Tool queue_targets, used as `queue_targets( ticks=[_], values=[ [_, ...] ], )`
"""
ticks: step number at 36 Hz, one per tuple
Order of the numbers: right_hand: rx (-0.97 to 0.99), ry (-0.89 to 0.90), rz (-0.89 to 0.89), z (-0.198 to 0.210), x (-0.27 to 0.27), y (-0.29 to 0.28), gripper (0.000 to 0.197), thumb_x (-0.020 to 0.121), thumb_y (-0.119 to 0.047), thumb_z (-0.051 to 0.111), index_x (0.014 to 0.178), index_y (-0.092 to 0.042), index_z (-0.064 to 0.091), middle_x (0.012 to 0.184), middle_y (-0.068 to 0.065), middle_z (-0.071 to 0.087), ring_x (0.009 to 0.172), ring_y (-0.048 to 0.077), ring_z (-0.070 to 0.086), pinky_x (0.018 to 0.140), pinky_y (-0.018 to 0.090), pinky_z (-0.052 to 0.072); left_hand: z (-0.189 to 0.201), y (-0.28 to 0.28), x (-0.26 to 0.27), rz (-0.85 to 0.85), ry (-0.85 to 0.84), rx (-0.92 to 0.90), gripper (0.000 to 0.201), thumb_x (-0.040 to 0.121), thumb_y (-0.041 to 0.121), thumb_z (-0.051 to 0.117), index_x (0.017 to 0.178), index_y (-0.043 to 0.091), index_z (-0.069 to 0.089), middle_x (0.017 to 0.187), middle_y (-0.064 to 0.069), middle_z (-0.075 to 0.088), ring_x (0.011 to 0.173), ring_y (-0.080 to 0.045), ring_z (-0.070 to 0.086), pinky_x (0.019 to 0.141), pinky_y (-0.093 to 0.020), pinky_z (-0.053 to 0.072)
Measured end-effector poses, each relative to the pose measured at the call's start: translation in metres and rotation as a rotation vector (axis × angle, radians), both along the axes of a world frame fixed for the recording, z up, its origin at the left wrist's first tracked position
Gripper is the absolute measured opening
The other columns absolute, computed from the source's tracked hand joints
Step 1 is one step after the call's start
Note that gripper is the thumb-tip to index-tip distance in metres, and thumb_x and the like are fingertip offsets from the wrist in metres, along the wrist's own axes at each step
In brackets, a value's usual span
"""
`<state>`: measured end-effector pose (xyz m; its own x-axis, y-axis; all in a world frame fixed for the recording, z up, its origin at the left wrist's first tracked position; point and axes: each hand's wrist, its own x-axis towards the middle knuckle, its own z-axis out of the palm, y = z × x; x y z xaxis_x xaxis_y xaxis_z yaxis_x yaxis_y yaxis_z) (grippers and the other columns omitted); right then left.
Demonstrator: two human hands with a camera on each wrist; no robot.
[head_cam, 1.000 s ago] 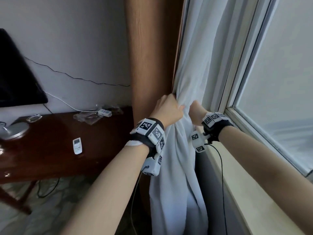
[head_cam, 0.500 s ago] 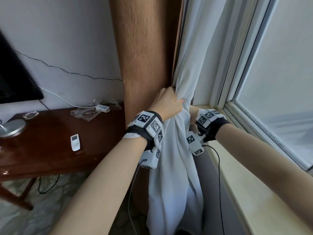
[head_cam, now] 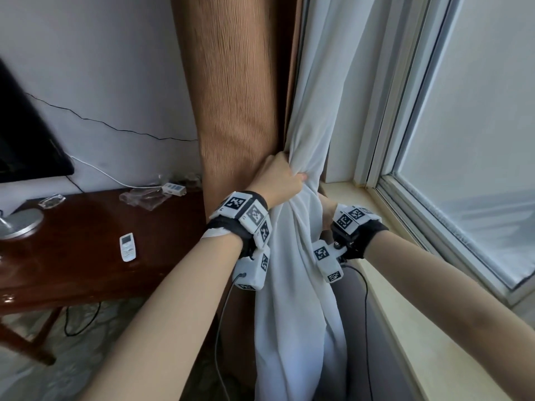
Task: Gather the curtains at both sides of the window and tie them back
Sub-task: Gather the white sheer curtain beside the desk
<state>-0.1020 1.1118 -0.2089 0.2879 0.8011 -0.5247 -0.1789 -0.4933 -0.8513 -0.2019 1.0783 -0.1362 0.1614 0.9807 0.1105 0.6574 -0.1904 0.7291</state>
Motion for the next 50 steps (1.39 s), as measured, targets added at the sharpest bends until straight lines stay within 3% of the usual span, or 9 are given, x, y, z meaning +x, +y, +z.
queue_targets(
  ticks=[6, 8, 14, 21, 29, 32, 36, 44, 50],
  values=[
    [0.057, 0.035, -0.094, 0.009, 0.001, -0.003, 0.07, 0.1, -0.033, 0.046, 0.144, 0.009, 0.012, 0.155, 0.024, 0.018, 0.141, 0.03, 0.026, 0.117, 0.027, 0.006, 0.0, -0.001, 0.0, 0.015, 0.014, 0.01, 0.056, 0.09, 0.031, 0.06, 0.138, 0.008, 0.041, 0.142, -0.014, 0.04, 0.131, -0.031, 0.042, 0.111, -0.041, 0.034],
    [0.166, -0.027, 0.168, 0.002, 0.008, -0.007, 0.038, 0.103, -0.022, 0.04, 0.134, -0.001, 0.038, 0.133, 0.016, 0.05, 0.107, 0.019, 0.055, 0.092, 0.021, 0.047, 0.0, -0.002, 0.0, 0.015, 0.01, 0.014, 0.057, 0.091, 0.03, 0.059, 0.139, 0.007, 0.039, 0.143, -0.014, 0.039, 0.132, -0.031, 0.04, 0.112, -0.041, 0.033],
    [0.537, -0.677, 0.242, -0.016, 0.039, 0.007, 0.042, 0.092, -0.019, 0.057, 0.054, -0.006, 0.044, 0.06, 0.013, 0.049, 0.061, 0.018, 0.044, 0.06, 0.03, 0.034, 0.0, -0.01, 0.002, 0.038, 0.057, 0.05, 0.051, 0.092, 0.029, 0.057, 0.134, 0.002, 0.044, 0.139, -0.019, 0.043, 0.129, -0.034, 0.042, 0.107, -0.037, 0.036],
    [0.606, -1.189, 0.214, -0.032, 0.084, -0.022, 0.044, 0.101, -0.038, 0.039, 0.089, -0.003, 0.063, 0.068, 0.014, 0.064, 0.066, 0.035, 0.062, 0.057, 0.033, 0.039, 0.001, -0.016, -0.004, 0.186, 0.196, 0.142, 0.037, 0.089, 0.017, 0.051, 0.122, 0.002, 0.053, 0.128, -0.022, 0.05, 0.12, -0.04, 0.047, 0.095, -0.04, 0.041],
    [0.757, -1.284, 0.241, -0.029, 0.089, -0.091, 0.061, 0.095, -0.025, 0.057, 0.047, -0.021, 0.019, 0.038, -0.007, 0.023, 0.034, 0.019, 0.028, 0.046, 0.031, 0.029, 0.004, -0.028, 0.008, 0.241, 0.231, 0.205, 0.026, 0.085, 0.008, 0.051, 0.108, -0.001, 0.058, 0.117, -0.024, 0.059, 0.107, -0.042, 0.056, 0.08, -0.04, 0.047],
    [0.702, -1.174, 0.224, -0.027, 0.101, -0.08, 0.028, 0.098, -0.03, 0.049, 0.086, -0.007, 0.058, 0.064, 0.007, 0.059, 0.057, 0.031, 0.056, 0.057, 0.037, 0.043, 0.005, -0.03, 0.011, 0.207, 0.215, 0.163, 0.028, 0.09, 0.011, 0.051, 0.114, -0.001, 0.056, 0.121, -0.024, 0.056, 0.111, -0.042, 0.054, 0.081, -0.038, 0.045],
    [0.473, -0.971, 0.009, -0.028, 0.129, -0.048, 0.062, 0.094, -0.031, 0.056, 0.14, -0.004, 0.026, 0.137, 0.021, 0.047, 0.122, 0.039, 0.05, 0.098, 0.051, 0.043, 0.008, -0.035, 0.013, 0.158, 0.196, 0.12, 0.037, 0.09, 0.016, 0.052, 0.122, -0.003, 0.052, 0.127, -0.025, 0.052, 0.118, -0.042, 0.05, 0.091, -0.039, 0.043],
    [0.656, -1.12, -0.31, -0.022, 0.109, -0.021, 0.066, 0.081, -0.004, 0.06, 0.14, -0.014, 0.031, 0.146, 0.014, 0.029, 0.136, 0.032, 0.029, 0.109, 0.051, 0.03, 0.007, -0.033, 0.007, 0.149, 0.183, 0.102, 0.039, 0.091, 0.021, 0.052, 0.122, -0.003, 0.051, 0.128, -0.026, 0.051, 0.12, -0.042, 0.048, 0.096, -0.041, 0.042],
    [0.631, -0.703, 0.241, -0.023, 0.057, -0.015, 0.063, 0.09, -0.039, 0.06, 0.141, -0.009, 0.04, 0.145, 0.006, 0.041, 0.134, 0.021, 0.04, 0.112, 0.037, 0.032, 0.005, -0.025, 0.003, 0.147, 0.171, 0.085, 0.042, 0.091, 0.024, 0.054, 0.125, -0.002, 0.049, 0.13, -0.025, 0.049, 0.123, -0.042, 0.045, 0.099, -0.04, 0.04]
  ],
)
